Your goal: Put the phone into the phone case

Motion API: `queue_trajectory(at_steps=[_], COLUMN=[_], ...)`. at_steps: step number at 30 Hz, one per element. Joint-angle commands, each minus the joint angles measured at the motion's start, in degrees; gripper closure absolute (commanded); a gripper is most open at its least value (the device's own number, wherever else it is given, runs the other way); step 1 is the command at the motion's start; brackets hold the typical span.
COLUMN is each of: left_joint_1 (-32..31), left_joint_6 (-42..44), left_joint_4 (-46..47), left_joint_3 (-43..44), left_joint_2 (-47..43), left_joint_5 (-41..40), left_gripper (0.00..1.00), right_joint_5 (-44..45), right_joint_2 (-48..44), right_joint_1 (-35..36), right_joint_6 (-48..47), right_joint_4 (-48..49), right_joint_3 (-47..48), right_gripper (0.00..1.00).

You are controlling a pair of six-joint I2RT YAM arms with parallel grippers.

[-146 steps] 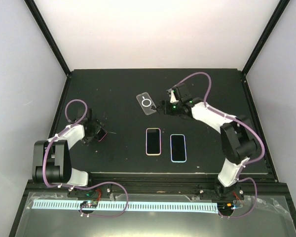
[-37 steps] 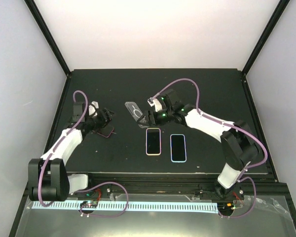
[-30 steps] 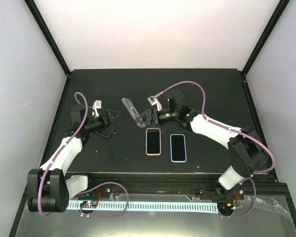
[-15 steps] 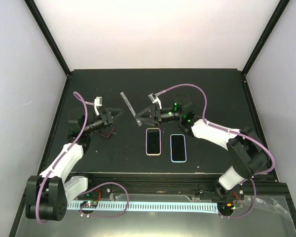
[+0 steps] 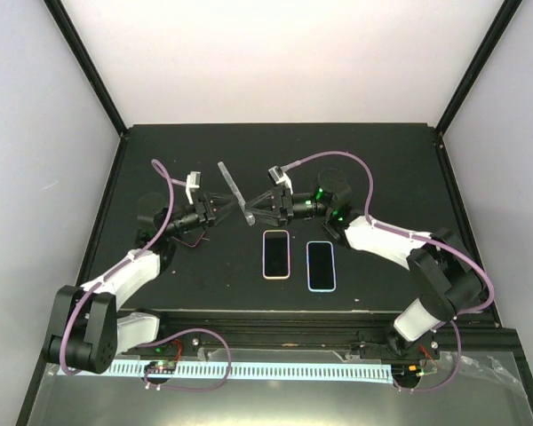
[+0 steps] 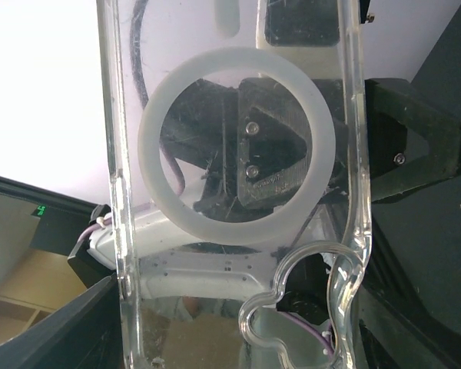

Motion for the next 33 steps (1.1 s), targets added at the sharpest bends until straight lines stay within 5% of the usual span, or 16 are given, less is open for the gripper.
queue_trajectory(at_steps=[1, 5, 12, 21, 28, 33], left_joint_1=[-1.30, -2.06, -2.39, -2.26, -1.32, -1.07], left_joint_6=[-0.84, -0.83, 1.37, 9.06, 20.95, 30.10], left_joint_4=[4.46, 4.25, 0.43, -11.20, -30.60, -46.52], left_joint_3=[1.80, 2.02, 2.26, 3.00, 6.22, 10.85], left_joint_2=[0.77, 0.92, -0.04, -3.44, -6.49, -6.14], left_joint_5=[-1.13, -1.87, -3.56, -6.72, -11.40, -17.46], left_gripper=[0.59, 0.66, 0.98, 0.98, 0.98, 0.99], right_joint_5=[-0.96, -0.87, -0.78, 0.89, 5.16, 8.70], right_joint_2=[0.02, 0.19, 0.02, -2.09, -7.41, -10.73], right_joint_1=[0.21, 0.39, 0.51, 0.35, -0.85, -2.86], right_joint_6=[1.01, 1.23, 1.35, -2.42, -12.59, -17.32], right_joint_4=[4.03, 4.70, 5.07, -0.70, -16.62, -25.06], right_joint_3=[-0.96, -1.46, -2.50, -3.65, -3.01, -4.19], right_gripper=[0.27, 0.27, 0.27, 0.18, 0.01, 0.00])
